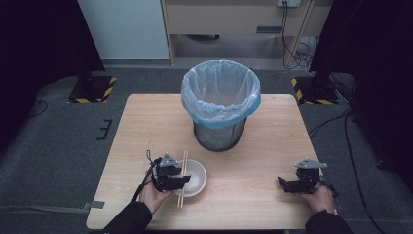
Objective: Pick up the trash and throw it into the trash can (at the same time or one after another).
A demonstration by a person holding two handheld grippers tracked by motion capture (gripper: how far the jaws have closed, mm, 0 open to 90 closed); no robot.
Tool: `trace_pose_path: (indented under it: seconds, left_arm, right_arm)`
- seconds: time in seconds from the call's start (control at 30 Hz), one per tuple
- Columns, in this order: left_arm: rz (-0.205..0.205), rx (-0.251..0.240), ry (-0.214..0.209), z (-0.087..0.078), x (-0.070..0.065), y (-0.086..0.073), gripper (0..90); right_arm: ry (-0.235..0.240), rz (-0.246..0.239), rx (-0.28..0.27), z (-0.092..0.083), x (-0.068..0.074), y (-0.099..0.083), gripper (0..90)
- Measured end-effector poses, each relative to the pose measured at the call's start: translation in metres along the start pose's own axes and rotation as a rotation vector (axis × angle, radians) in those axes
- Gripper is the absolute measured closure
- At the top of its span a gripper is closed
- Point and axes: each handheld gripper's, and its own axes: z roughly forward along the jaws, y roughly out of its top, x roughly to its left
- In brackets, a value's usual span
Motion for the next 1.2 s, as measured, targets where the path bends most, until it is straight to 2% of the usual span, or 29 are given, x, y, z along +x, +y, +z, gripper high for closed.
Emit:
trace_pose_path:
  seconds: [0.33, 0.77, 1.0, 1.2]
  left_arm:
    - [-0.010, 0.040, -0.020, 0.0024, 0.0012, 0.0009, 64.5]
    - [-0.024, 0.056, -0.039, 0.0012, 0.0036, 0.0025, 81.5]
    - [-0.021, 0.062, -0.046, 0.0003, 0.0029, 0.0034, 84.3]
    - [0.001, 0.027, -0.051, -0.0055, 0.0023, 0.0062, 84.3]
  right_arm:
    - [0.000, -0.002, -0.001, 0.0001, -0.0002, 0.0000, 0.4]
    - [0.000, 0.000, 0.000, 0.0001, 0.0000, 0.0001, 0.4]
    - [0.000, -0.001, 0.000, 0.0000, -0.0001, 0.0001, 0.4]
    - [0.000, -0.002, -0.001, 0.0001, -0.0001, 0.0001, 0.4]
